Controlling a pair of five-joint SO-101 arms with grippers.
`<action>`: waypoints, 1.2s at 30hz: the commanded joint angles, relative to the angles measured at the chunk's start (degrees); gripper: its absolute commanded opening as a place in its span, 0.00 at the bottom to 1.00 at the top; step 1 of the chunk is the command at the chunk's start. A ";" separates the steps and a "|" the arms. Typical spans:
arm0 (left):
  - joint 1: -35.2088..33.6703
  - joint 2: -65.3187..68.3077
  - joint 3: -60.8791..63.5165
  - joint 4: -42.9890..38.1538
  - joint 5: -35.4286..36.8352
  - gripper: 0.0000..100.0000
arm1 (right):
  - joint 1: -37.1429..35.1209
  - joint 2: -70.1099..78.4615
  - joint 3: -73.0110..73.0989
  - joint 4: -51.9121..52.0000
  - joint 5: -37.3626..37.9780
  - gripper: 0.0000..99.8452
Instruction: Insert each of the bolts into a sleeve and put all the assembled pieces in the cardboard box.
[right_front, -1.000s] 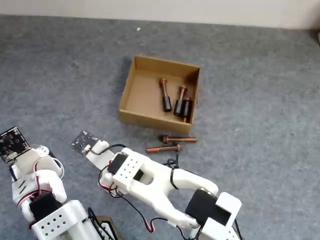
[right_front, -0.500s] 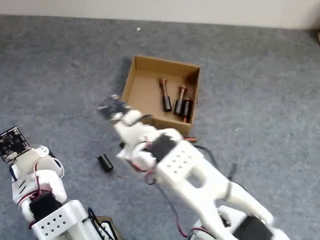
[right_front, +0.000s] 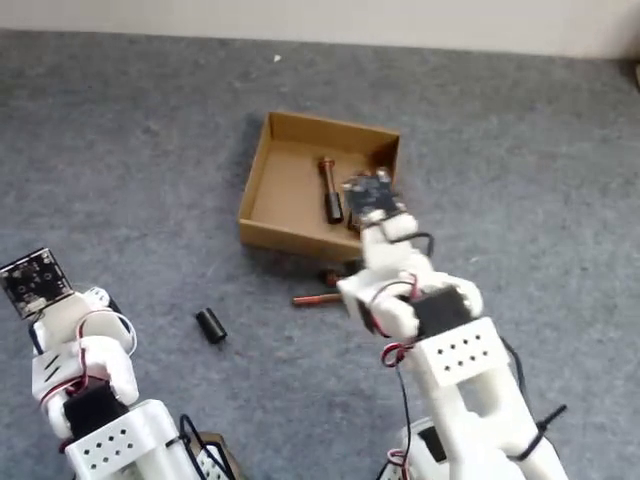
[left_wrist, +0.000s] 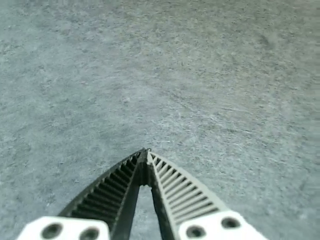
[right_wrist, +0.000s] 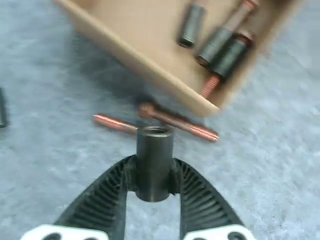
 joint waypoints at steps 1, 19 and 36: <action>5.85 -0.48 -1.80 -1.32 -0.70 0.01 | 4.79 -2.15 3.38 -6.81 0.35 0.01; 45.76 0.31 -14.29 13.45 -23.30 0.05 | 21.58 -1.63 9.98 -19.12 -8.18 0.01; 56.31 31.08 -30.20 18.90 -28.40 0.09 | 23.16 -1.63 10.07 -19.12 -8.88 0.01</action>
